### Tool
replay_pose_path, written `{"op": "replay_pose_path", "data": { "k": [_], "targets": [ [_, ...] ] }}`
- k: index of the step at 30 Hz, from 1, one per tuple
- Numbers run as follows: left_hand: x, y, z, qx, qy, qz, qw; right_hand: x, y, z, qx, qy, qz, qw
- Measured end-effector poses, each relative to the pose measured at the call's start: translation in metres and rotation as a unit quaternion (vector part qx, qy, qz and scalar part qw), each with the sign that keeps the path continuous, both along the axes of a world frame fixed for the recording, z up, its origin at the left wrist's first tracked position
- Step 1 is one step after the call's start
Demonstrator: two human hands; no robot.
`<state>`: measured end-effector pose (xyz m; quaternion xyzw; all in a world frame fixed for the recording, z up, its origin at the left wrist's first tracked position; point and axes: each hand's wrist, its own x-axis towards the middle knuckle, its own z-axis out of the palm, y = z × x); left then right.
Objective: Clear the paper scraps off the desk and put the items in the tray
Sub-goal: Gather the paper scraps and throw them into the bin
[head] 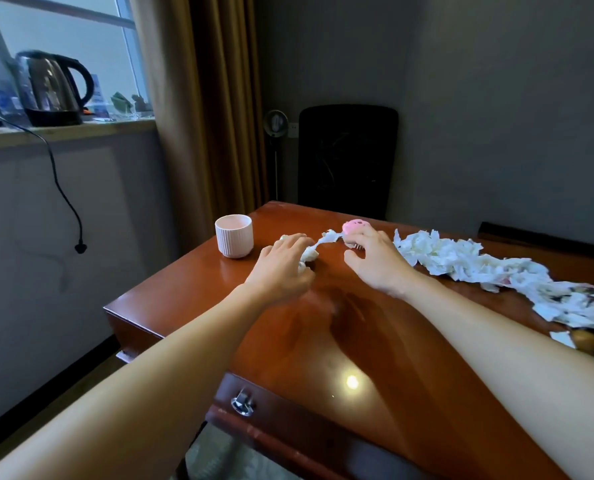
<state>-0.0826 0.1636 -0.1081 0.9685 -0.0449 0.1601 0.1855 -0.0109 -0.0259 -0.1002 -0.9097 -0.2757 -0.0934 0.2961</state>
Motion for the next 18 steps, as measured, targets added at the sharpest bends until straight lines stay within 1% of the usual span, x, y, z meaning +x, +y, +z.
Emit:
{"op": "replay_pose_path", "data": {
  "k": [6,10,13,18],
  "targets": [
    [-0.003,-0.047,-0.008,-0.009,-0.013,-0.042,0.999,-0.011,-0.055,-0.009,-0.002,0.014,-0.027,1.000],
    [0.002,-0.074,-0.019,0.006,-0.022,-0.065,0.998,-0.012,-0.085,-0.012,-0.014,0.017,-0.042,0.999],
    [0.010,-0.092,-0.026,0.010,-0.008,-0.082,0.997,-0.010,-0.104,-0.017,-0.028,0.021,-0.053,0.998],
    [0.029,-0.114,-0.035,0.019,0.021,-0.088,0.996,0.003,-0.129,-0.025,-0.025,0.021,-0.068,0.997]
  ]
}}
